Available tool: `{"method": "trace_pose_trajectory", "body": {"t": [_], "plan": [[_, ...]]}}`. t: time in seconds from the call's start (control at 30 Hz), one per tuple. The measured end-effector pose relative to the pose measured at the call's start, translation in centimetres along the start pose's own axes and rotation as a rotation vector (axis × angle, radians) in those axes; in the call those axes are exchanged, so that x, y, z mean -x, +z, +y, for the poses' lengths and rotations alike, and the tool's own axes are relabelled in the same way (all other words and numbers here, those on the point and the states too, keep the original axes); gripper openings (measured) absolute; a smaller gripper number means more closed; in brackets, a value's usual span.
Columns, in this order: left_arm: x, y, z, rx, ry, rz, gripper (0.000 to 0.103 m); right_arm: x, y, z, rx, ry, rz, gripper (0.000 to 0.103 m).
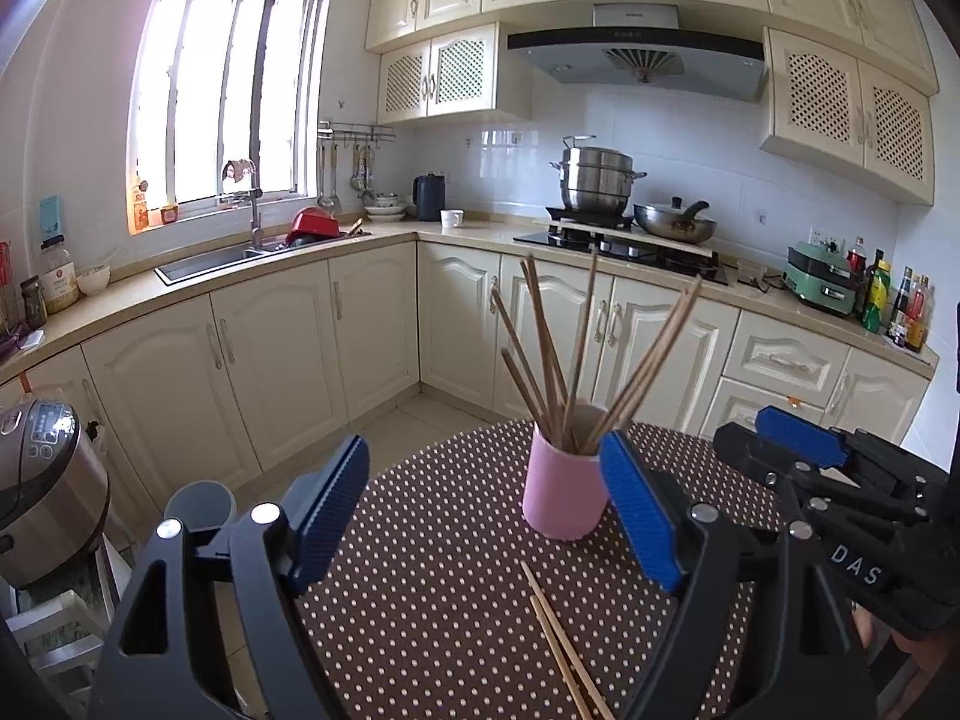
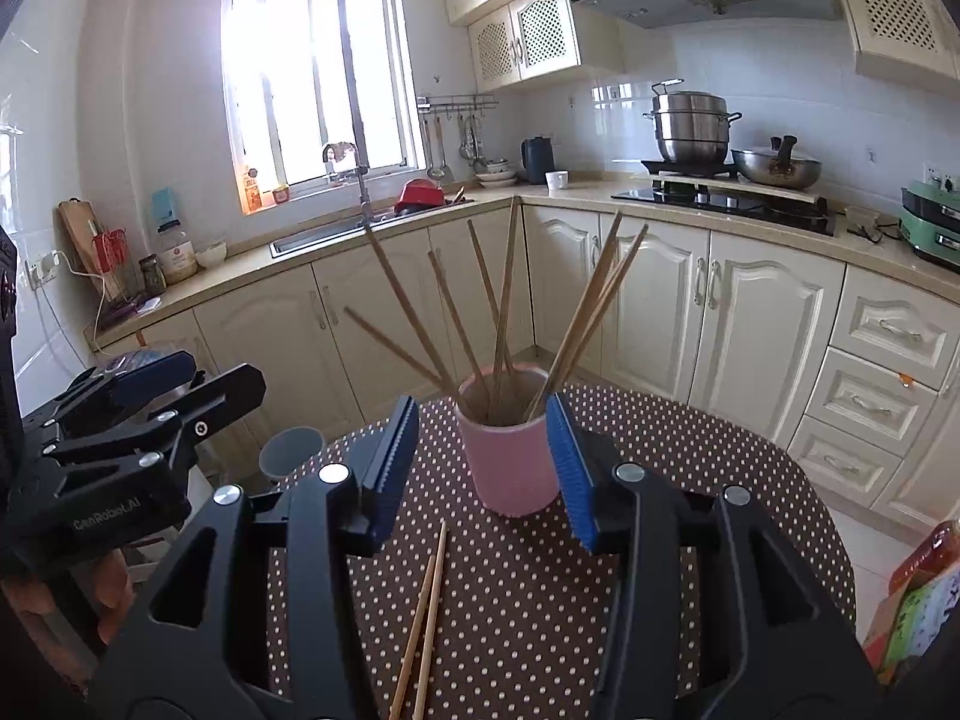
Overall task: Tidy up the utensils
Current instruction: 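Move the left tool back to the last chopsticks while the right tool returns too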
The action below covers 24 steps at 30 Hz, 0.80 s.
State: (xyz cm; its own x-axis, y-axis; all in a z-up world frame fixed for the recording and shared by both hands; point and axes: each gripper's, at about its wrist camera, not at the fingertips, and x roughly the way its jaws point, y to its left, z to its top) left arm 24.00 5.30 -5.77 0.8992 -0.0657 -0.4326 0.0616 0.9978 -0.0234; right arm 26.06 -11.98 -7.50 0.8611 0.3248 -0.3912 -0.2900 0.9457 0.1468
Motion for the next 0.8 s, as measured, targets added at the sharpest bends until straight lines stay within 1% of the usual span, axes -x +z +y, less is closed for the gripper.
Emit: {"method": "trace_pose_trajectory", "body": {"t": [0.13, 0.3, 0.4, 0.5, 0.63, 0.8], "plan": [[0.2, -2.3, -0.4, -0.021, -0.009, 0.047, 0.078, 0.4, -2.1, -0.2, -0.02, 0.005, 0.03, 0.045], [-0.6, -5.1, -0.7, -0.019, -0.028, 0.122, 0.078, -0.1, -5.1, -0.4, -0.03, 0.009, 0.09, 0.046], [-1.7, -7.0, -1.1, -0.028, -0.036, 0.185, 0.078, -0.5, -6.7, -0.7, -0.046, 0.014, 0.125, 0.046], [-3.2, -9.0, -1.6, -0.041, -0.041, 0.265, 0.078, -0.9, -8.0, -1.2, -0.06, 0.014, 0.149, 0.046], [-5.3, -11.3, -2.3, -0.085, -0.018, 0.356, 0.078, -1.2, -9.2, -1.8, -0.079, 0.011, 0.17, 0.047], [-7.4, -13.2, -3.1, -0.106, -0.012, 0.431, 0.078, -1.8, -10.8, -2.8, -0.109, 0.01, 0.204, 0.048]]}}
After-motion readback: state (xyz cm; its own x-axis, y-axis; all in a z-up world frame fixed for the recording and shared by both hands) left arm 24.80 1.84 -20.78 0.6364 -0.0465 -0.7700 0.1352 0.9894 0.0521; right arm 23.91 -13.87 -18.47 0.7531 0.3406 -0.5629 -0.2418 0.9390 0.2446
